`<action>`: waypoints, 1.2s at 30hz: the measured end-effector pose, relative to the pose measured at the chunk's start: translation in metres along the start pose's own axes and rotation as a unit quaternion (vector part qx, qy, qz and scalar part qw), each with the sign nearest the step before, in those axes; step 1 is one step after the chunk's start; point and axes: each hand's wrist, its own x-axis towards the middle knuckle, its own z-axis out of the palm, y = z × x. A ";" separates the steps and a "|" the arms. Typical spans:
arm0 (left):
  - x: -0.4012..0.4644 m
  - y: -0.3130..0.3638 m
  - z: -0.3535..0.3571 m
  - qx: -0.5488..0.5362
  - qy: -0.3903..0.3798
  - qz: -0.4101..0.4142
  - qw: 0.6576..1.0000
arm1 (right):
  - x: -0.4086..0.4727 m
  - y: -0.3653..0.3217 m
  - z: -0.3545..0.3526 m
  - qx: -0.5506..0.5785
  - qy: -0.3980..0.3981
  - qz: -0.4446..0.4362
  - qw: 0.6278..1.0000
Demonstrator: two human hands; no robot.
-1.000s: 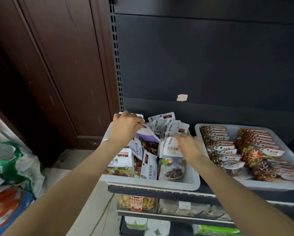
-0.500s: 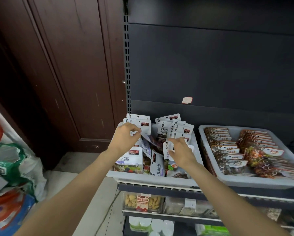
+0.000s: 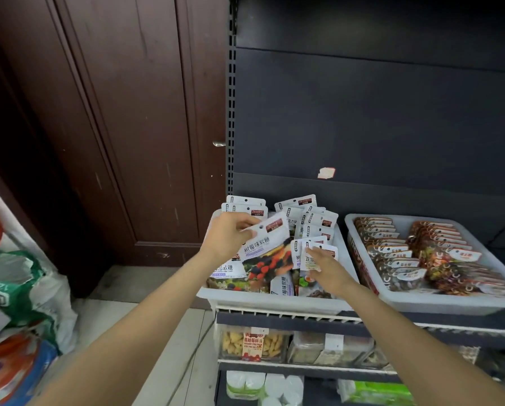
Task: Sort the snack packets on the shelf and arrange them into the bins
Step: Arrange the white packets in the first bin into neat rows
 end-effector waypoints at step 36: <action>0.037 -0.053 0.095 0.536 -0.159 0.093 0.824 | 0.039 0.017 -0.006 -0.365 0.034 -0.112 0.924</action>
